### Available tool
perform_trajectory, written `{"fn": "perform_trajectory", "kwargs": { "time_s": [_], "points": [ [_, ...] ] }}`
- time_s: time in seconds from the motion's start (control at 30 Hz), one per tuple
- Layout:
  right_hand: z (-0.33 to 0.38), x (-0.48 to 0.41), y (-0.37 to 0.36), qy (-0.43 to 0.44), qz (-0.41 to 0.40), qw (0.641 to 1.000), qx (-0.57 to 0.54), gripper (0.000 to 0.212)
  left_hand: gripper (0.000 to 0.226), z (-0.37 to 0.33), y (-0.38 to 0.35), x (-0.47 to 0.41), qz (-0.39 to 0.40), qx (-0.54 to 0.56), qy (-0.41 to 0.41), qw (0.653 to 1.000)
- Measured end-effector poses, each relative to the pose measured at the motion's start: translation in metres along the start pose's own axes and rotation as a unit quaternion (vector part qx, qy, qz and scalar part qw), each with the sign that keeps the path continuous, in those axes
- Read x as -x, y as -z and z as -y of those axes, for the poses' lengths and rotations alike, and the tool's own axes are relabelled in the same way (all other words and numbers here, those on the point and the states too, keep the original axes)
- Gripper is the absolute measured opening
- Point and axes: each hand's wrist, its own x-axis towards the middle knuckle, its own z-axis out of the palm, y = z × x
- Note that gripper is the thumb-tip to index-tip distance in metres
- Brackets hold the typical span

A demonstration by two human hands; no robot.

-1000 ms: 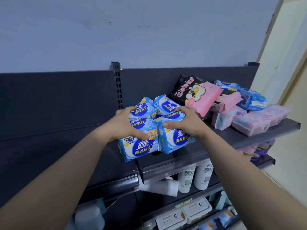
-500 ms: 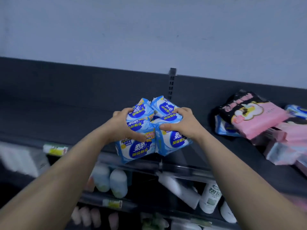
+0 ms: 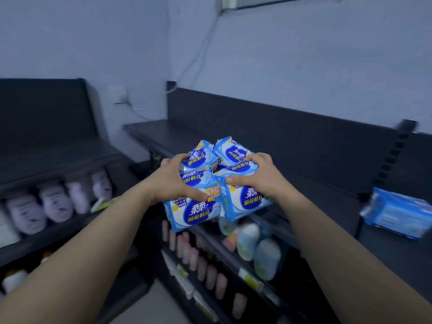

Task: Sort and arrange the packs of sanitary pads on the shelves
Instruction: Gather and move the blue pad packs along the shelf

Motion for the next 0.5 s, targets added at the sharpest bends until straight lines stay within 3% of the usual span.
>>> {"fn": "perform_trajectory", "kwargs": {
  "time_s": [0.1,0.5],
  "points": [
    [0.031,-0.025,-0.055,0.030,0.045,0.998,-0.012,0.047,0.118,0.032,0.051,0.020,-0.053,0.003,0.026,0.998],
    [0.200,-0.064,-0.320,0.137,0.199,0.966,-0.087,0.046,0.115,0.168,0.282,0.139,-0.211,-0.020,0.144,0.967]
  ]
}}
